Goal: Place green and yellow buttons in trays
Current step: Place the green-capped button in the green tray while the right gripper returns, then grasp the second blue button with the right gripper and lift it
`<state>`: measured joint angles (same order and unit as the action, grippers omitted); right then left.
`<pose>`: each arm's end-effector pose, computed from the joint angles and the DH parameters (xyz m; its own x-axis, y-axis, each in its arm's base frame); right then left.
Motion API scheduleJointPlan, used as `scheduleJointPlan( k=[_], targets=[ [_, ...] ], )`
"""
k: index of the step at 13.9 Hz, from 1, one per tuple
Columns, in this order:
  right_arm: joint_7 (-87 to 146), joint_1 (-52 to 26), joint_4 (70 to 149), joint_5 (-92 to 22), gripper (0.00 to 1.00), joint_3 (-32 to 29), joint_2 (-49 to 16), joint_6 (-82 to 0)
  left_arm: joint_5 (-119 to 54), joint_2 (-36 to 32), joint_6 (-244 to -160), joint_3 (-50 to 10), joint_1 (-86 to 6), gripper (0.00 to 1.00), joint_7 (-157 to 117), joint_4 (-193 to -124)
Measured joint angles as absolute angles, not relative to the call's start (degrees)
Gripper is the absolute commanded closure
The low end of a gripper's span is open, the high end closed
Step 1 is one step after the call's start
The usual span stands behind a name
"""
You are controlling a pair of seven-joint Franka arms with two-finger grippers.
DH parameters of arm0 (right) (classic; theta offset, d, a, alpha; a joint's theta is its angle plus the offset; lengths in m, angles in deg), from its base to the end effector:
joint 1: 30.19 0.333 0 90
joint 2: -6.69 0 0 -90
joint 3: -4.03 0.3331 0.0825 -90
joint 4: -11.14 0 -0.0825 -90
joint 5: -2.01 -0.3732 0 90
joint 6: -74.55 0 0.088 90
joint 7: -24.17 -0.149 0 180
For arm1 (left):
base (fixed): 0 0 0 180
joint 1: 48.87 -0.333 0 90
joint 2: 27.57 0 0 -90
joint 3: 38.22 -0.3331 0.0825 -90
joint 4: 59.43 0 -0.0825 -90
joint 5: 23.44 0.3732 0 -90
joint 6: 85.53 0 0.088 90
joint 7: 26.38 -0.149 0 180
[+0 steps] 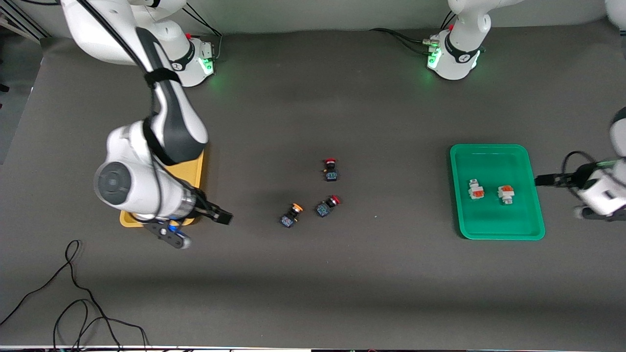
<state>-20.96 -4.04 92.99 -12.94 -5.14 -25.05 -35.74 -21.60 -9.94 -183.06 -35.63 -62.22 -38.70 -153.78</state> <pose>0.6561 0.2487 0.3503 0.8371 -0.5264 -0.1487 -0.5399 -0.8387 -0.0706 0.5926 0.1193 0.3962 0.9683 -0.0387 -0.2469 -0.0304 -0.9988 0.0375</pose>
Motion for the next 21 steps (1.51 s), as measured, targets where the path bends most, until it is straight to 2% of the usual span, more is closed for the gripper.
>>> scheduleJointPlan(
  k=[2, 8, 15, 17, 18, 19, 20, 21],
  targets=[
    [-25.44, -2.20, 90.14, -12.76, 0.00, -4.38, -29.39, -39.28, -21.60, -12.91, -178.96, -35.47, -62.18, 0.00, -38.95, -151.06],
    [-31.42, 4.92, 83.19, -11.70, 0.00, -4.55, -44.42, -49.65, -21.92, -22.54, -173.70, -34.60, -56.13, 0.00, -38.99, -150.82],
    [-31.43, 6.91, 81.65, -11.68, 0.00, -4.48, -48.58, -49.89, -21.98, -24.85, -172.26, -38.47, -44.45, 0.00, -33.22, -150.97],
    [-31.44, 7.84, 81.64, -11.68, 0.01, -4.48, -49.60, -49.90, -21.99, -25.00, -172.00, -39.45, -43.72, 0.00, -33.18, -150.95],
    [-31.44, 8.06, 81.64, -11.68, 0.14, -4.48, -49.94, -49.90, -22.06, -25.08, -171.93, -39.73, -43.72, 0.00, -33.17, -150.94],
    [-31.44, 8.12, 81.63, -11.67, 0.68, -4.48, -50.08, -49.91, -22.23, -25.18, -171.90, -39.91, -43.72, 0.00, -32.82, -150.94],
    [-31.44, 8.13, 81.60, -11.48, 1.00, -4.48, -50.10, -49.91, -22.60, -25.29, -171.90, -39.97, -43.72, 0.00, -31.72, -150.94],
    [-31.44, 8.13, 81.53, -11.02, 1.00, -4.48, -50.10, -49.91, -23.34, -25.37, -171.90, -39.98, -43.72, 0.00, -30.48, -150.94]
  ],
)
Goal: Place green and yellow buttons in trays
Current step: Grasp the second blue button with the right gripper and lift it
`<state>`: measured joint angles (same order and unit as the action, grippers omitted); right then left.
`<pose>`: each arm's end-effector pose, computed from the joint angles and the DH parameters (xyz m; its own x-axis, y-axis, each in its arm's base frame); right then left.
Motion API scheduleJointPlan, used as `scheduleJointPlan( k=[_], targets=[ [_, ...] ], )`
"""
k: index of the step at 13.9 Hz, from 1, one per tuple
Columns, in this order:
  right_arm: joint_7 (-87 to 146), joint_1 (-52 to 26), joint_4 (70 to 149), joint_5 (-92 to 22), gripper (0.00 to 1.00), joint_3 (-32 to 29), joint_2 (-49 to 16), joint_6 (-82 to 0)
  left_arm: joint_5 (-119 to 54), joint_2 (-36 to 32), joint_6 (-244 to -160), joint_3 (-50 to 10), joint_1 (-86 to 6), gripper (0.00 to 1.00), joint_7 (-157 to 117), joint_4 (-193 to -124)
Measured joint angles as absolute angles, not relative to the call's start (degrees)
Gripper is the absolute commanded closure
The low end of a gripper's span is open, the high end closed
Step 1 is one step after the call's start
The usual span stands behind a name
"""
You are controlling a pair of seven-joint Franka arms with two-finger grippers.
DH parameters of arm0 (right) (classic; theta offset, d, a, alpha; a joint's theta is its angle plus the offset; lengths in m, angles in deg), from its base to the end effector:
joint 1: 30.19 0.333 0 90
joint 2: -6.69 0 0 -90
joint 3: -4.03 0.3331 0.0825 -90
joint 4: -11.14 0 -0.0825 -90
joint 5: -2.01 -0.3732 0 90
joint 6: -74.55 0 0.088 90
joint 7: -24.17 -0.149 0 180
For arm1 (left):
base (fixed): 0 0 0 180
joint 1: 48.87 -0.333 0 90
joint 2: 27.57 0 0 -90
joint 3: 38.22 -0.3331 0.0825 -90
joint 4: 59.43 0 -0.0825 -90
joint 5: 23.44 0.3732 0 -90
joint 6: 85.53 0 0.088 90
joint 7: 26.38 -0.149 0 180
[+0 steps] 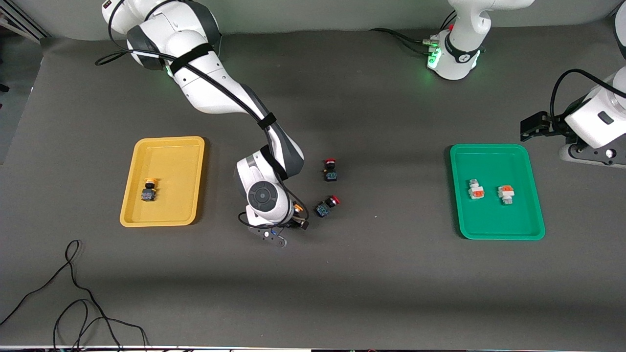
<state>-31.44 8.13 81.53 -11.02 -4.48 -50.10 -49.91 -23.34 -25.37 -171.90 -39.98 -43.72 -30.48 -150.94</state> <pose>0.6321 0.4113 0.1384 0.8665 -0.4943 -0.0695 -0.4956 -0.8686 -0.0017 0.5403 -0.0320 0.5619 0.9833 -0.1296 -0.1276 -0.1299 -0.9915 0.0062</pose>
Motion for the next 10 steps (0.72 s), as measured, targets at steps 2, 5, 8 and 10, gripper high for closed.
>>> scheduleJointPlan(
  k=[2, 5, 8, 10],
  targets=[
    [-31.44, 8.18, 81.17, -10.02, 1.00, -4.48, -50.05, -49.90, -24.23, -25.46, -171.90, -39.98, -43.72, 0.00, -28.99, -150.94],
    [-31.14, 8.28, 80.43, -9.57, 1.00, -4.67, -49.34, -49.34, -24.36, -25.47, -171.90, -39.98, -43.72, 0.00, -28.61, -150.94],
    [-25.89, 5.91, 82.57, -9.43, 1.00, -5.63, -43.24, -43.94, -24.37, -25.48, -171.84, -40.02, -43.71, 0.00, -28.61, -150.93],
    [-20.18, 2.17, 87.89, -9.43, 1.00, -5.63, -35.72, -40.86, -24.37, -25.48, -171.82, -40.07, -43.73, 0.00, -28.61, -150.93]
  ],
)
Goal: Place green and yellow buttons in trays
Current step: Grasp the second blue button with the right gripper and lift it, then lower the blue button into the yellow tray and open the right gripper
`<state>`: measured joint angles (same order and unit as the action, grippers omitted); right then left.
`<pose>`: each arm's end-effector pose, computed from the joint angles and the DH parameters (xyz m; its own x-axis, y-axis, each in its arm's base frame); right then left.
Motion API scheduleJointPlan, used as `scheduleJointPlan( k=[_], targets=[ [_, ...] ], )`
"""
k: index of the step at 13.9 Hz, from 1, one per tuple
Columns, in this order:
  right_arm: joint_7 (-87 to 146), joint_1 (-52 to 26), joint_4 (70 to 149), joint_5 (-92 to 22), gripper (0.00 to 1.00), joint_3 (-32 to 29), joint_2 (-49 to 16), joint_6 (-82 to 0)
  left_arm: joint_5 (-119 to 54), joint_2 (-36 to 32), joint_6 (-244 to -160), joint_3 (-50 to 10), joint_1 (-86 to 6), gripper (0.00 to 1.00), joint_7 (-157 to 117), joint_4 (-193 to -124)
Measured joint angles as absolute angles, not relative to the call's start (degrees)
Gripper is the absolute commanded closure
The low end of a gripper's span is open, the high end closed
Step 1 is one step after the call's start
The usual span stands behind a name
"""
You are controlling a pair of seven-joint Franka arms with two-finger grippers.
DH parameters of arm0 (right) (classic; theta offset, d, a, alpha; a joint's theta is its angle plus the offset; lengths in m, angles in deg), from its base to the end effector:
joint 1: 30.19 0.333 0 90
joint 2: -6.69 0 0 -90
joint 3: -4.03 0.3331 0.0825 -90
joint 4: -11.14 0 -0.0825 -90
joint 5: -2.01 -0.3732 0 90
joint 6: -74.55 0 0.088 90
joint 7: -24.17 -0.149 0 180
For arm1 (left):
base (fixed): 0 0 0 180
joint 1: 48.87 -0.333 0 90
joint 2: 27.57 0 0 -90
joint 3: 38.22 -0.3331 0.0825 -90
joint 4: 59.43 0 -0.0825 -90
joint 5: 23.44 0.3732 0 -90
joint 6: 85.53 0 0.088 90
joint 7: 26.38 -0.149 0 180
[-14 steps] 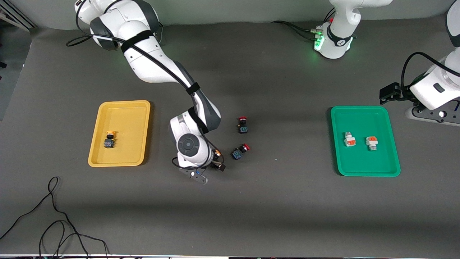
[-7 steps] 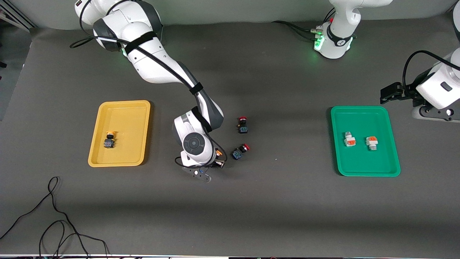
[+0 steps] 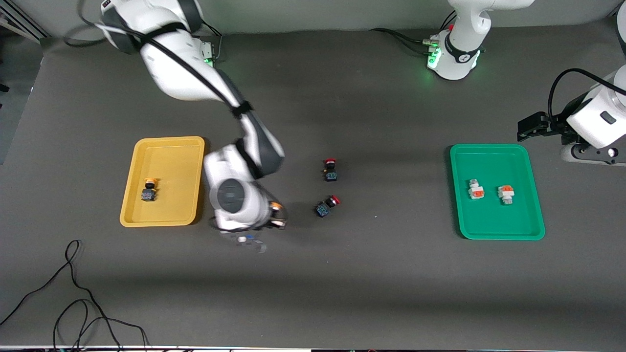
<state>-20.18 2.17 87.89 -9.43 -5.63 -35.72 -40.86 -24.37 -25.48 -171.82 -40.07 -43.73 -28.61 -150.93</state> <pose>0.6567 0.3217 0.2642 0.9066 -0.4137 -0.0831 -0.4155 -0.9096 -0.0053 0.5395 -0.0338 0.5629 0.9873 -0.0966 -0.1264 -0.0949 -0.9953 0.0200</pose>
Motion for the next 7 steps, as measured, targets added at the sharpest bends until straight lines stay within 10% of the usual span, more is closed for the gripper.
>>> scheduleJointPlan(
  k=[7],
  targets=[
    [1.18, -9.60, 108.43, -8.72, 1.00, -5.07, -14.44, -37.81, -24.37, -25.48, -171.74, -40.12, -43.96, 0.00, -28.61, -150.92]
  ],
)
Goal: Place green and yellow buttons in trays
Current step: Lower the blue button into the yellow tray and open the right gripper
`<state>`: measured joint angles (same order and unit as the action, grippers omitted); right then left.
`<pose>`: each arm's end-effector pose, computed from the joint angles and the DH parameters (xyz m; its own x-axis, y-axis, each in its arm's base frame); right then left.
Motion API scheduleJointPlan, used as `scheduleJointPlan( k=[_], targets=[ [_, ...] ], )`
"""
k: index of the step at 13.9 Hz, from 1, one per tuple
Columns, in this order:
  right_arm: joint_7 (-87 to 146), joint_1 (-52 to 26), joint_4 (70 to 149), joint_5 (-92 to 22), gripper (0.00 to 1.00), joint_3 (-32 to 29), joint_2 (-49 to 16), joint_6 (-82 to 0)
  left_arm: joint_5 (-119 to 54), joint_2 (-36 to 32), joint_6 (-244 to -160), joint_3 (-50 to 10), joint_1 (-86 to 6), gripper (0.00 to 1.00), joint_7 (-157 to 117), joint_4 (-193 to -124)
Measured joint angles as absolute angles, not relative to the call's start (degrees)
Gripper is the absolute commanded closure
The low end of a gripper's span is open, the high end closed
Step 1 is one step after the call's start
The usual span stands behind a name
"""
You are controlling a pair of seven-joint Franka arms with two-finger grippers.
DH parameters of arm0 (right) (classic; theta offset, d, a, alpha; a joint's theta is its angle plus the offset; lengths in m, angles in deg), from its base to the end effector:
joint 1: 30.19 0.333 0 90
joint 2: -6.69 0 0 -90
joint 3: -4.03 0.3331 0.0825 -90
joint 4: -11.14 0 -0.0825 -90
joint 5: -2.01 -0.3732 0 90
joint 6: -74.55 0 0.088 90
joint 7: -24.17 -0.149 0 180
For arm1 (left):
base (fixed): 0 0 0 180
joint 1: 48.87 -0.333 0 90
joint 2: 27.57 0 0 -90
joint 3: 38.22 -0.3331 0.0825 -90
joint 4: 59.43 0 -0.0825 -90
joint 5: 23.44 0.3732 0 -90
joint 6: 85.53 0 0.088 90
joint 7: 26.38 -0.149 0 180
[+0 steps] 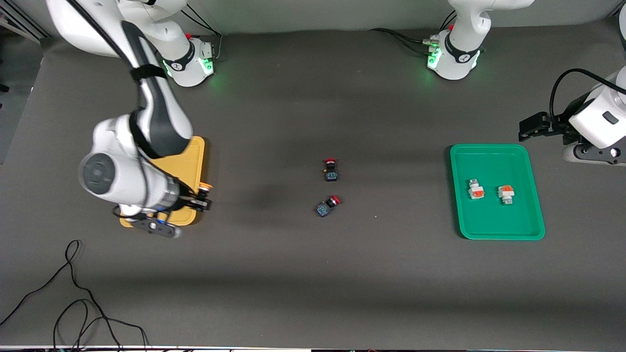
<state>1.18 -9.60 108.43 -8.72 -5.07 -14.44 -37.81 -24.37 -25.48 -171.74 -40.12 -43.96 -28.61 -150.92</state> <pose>0.6186 0.1537 0.3546 0.9550 -0.2633 -0.1369 -0.2732 -0.9601 -0.0590 0.5395 -0.0312 0.5629 0.9876 -0.0918 -0.1276 -0.0900 -0.9957 0.0200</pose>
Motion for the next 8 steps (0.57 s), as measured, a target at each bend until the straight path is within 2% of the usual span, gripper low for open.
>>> scheduleJointPlan(
  k=[4, 8],
  targets=[
    [12.70, -17.22, 113.59, -7.13, 1.00, -4.98, -11.09, -37.85, -24.35, -25.48, -171.51, -40.13, -43.98, 0.00, -28.61, -150.92],
    [23.50, -25.14, 117.37, -5.46, 1.00, -4.06, -11.24, -38.02, -24.31, -25.56, -171.26, -40.15, -43.99, 0.00, -28.61, -150.91]
  ],
)
